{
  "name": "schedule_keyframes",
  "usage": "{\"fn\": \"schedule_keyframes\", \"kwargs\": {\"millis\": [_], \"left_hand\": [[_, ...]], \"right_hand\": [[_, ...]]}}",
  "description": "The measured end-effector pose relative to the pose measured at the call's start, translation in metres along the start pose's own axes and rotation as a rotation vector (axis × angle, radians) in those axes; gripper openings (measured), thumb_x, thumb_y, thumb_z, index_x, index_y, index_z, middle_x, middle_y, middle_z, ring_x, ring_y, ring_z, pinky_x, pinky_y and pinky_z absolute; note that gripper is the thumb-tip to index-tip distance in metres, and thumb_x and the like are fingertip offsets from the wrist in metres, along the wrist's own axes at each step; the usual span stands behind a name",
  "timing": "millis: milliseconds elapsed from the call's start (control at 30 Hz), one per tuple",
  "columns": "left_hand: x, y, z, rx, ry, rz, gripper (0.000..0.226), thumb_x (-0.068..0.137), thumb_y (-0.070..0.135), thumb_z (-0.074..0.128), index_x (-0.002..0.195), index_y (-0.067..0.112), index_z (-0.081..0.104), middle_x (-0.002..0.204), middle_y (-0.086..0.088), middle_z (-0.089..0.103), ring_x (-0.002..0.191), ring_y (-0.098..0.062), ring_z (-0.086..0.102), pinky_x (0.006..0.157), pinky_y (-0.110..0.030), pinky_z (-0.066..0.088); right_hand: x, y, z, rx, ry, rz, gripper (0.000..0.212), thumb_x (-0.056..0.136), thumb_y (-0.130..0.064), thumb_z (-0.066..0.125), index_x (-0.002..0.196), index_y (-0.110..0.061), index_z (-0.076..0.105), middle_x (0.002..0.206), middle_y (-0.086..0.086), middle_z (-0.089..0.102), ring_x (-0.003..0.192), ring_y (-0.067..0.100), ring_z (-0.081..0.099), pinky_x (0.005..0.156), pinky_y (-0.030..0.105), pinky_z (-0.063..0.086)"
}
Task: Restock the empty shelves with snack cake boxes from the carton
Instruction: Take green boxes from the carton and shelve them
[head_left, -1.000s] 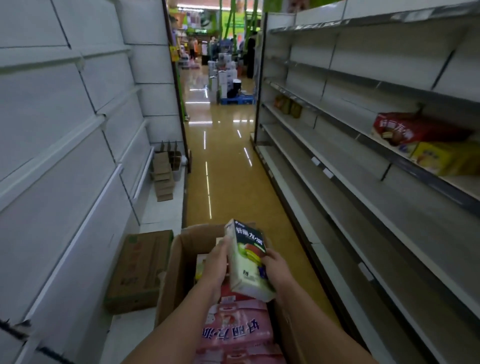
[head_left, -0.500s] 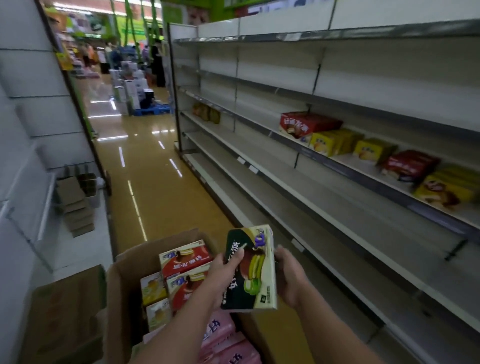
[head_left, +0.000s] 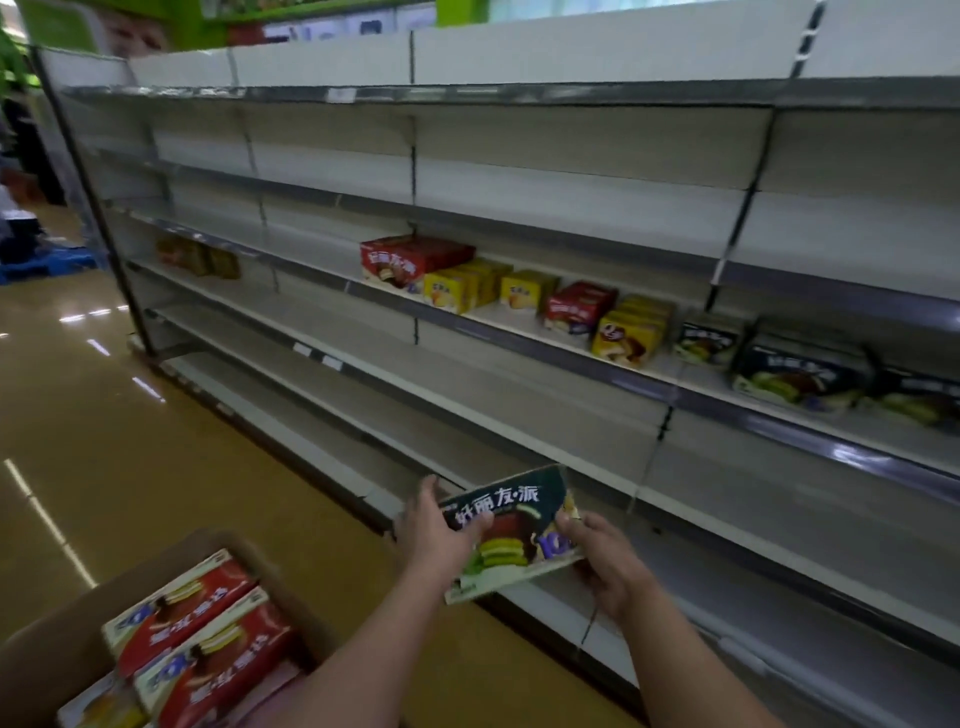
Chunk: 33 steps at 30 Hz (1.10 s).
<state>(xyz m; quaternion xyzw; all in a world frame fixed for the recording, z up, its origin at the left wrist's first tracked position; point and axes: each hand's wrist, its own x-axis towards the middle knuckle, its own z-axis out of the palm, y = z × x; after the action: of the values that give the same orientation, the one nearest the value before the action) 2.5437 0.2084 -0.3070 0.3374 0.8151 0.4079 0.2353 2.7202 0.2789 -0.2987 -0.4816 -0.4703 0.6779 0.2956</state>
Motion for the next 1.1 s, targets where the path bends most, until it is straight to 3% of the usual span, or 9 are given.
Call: {"fn": "schedule_keyframes", "kwargs": {"millis": [67,133,200,300,367,467,767,967,1100], "left_hand": [[-0.004,0.016,0.020,-0.194,-0.083,-0.116,0.107,0.072,0.053,0.074,0.151,0.024,0.009,0.155,-0.009,0.023,0.139,-0.035,0.028,0.107,-0.054,0.035],[-0.012,0.034,0.045,-0.264,-0.269,-0.129,0.099,0.079,0.048,0.071,0.150,0.017,0.011,0.153,-0.012,0.029,0.137,-0.033,0.033,0.109,-0.050,0.036],[-0.024,0.056,0.072,-0.238,-0.417,-0.061,0.086,0.086,0.037,0.067,0.149,0.013,0.014,0.147,-0.009,0.039,0.132,-0.029,0.040,0.108,-0.047,0.038],[-0.040,0.091,0.108,-0.197,-0.491,0.036,0.092,0.090,0.024,0.064,0.152,0.011,-0.001,0.150,-0.007,0.035,0.137,-0.028,0.035,0.113,-0.043,0.031],[-0.051,0.117,0.133,-0.165,-0.527,0.125,0.079,0.091,0.018,0.061,0.148,0.010,0.006,0.145,-0.007,0.042,0.130,-0.025,0.042,0.107,-0.039,0.036],[-0.069,0.151,0.171,-0.160,-0.522,0.241,0.043,0.092,0.007,0.057,0.119,0.013,0.024,0.124,-0.009,0.055,0.105,-0.018,0.054,0.088,-0.032,0.043],[-0.115,0.247,0.294,-0.075,-0.466,0.426,0.037,0.091,0.018,0.060,0.114,0.017,0.030,0.117,-0.009,0.059,0.089,-0.022,0.063,0.069,-0.033,0.049],[-0.128,0.289,0.350,-0.056,-0.461,0.443,0.053,0.091,0.026,0.060,0.135,0.012,0.035,0.140,-0.013,0.039,0.121,-0.031,0.048,0.093,-0.037,0.045],[-0.118,0.309,0.374,0.083,-0.426,0.458,0.049,0.088,0.035,0.061,0.130,0.021,0.040,0.130,-0.010,0.042,0.120,-0.031,0.045,0.094,-0.041,0.045]], "right_hand": [[-0.003,-0.003,-0.028,0.106,0.063,-0.022,0.018,0.093,-0.015,0.058,0.105,-0.001,0.058,0.083,0.013,0.069,0.072,0.023,0.062,0.074,0.034,0.052],[-0.012,-0.008,-0.058,0.164,0.124,-0.052,0.017,0.095,-0.015,0.054,0.106,-0.002,0.057,0.087,0.014,0.067,0.071,0.021,0.061,0.064,0.028,0.051],[-0.023,-0.016,-0.089,0.152,0.200,-0.086,0.016,0.095,-0.015,0.054,0.105,-0.003,0.058,0.085,0.012,0.067,0.071,0.021,0.060,0.068,0.029,0.048],[-0.040,-0.026,-0.134,0.026,0.346,-0.165,0.010,0.095,-0.015,0.055,0.094,-0.009,0.063,0.080,0.008,0.067,0.071,0.016,0.059,0.065,0.026,0.042],[-0.048,-0.031,-0.168,-0.069,0.419,-0.218,0.014,0.096,-0.018,0.053,0.095,-0.009,0.065,0.086,0.010,0.068,0.078,0.015,0.060,0.064,0.022,0.040],[-0.056,-0.035,-0.218,-0.162,0.514,-0.238,0.020,0.098,-0.022,0.051,0.099,-0.010,0.066,0.091,0.009,0.070,0.091,0.023,0.063,0.065,0.025,0.042],[-0.074,-0.057,-0.363,-0.229,0.684,-0.199,0.026,0.089,-0.019,0.065,0.112,-0.011,0.057,0.103,0.008,0.067,0.097,0.023,0.061,0.086,0.037,0.048],[-0.065,-0.073,-0.420,-0.327,0.905,-0.152,0.040,0.083,-0.029,0.071,0.108,-0.016,0.043,0.103,0.006,0.062,0.097,0.027,0.060,0.084,0.043,0.049],[-0.049,-0.088,-0.445,-0.413,0.949,-0.173,0.032,0.087,-0.028,0.067,0.107,-0.016,0.046,0.104,0.006,0.062,0.095,0.026,0.060,0.080,0.042,0.050]]}}
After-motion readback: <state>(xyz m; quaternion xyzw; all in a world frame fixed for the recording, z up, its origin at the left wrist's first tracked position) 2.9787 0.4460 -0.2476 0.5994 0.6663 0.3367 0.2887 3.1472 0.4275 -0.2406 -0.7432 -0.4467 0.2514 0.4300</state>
